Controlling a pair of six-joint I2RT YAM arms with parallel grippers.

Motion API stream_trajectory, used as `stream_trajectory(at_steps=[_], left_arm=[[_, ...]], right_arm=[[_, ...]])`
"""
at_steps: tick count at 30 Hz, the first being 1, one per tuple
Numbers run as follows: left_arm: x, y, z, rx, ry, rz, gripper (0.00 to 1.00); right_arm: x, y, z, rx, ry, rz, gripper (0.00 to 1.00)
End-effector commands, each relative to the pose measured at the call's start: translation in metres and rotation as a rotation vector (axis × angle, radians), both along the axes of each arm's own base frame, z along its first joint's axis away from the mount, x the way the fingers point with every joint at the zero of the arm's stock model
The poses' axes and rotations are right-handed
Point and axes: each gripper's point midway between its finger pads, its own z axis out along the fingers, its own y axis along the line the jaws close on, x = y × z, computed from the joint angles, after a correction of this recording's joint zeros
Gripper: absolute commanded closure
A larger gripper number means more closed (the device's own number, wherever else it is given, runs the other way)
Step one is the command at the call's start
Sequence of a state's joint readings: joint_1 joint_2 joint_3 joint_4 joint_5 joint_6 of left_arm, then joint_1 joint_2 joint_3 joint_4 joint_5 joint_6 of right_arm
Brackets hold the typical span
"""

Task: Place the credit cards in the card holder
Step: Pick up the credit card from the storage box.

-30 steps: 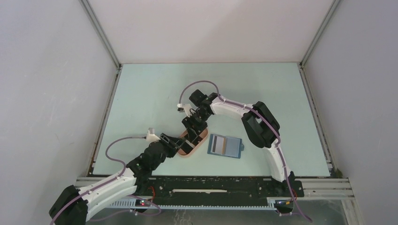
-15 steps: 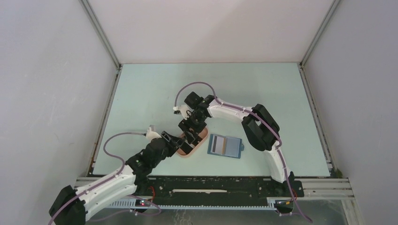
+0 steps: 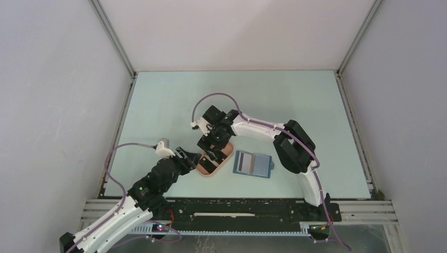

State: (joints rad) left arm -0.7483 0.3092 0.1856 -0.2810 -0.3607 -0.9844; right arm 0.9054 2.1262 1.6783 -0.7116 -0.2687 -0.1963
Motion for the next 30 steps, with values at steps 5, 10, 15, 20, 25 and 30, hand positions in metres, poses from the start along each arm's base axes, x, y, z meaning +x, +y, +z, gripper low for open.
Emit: stream_trajectory(at_steps=[5,10,15,20,25,30], left_arm=[[0.002,0.005,0.014,0.025,-0.038,0.000,0.35],[0.001,0.000,0.011,-0.009,-0.036,-0.012,0.36],[0.000,-0.003,0.008,-0.021,-0.032,-0.021,0.35],[-0.001,-0.002,0.005,-0.027,-0.034,-0.016,0.35],[0.000,-0.001,0.007,-0.027,-0.039,-0.010,0.35],[0.000,-0.002,0.005,-0.035,-0.035,-0.014,0.36]], right_arm=[[0.006,-0.003,-0.014,-0.083,-0.113,-0.002,0.02],[0.001,-0.003,-0.024,-0.102,-0.097,0.011,0.02],[-0.002,0.004,-0.012,-0.074,-0.113,0.025,0.02],[0.000,0.009,0.011,-0.024,-0.143,0.034,0.02],[0.004,0.006,0.004,-0.046,-0.153,0.025,0.03],[-0.004,0.004,-0.014,-0.058,-0.069,0.021,0.06]])
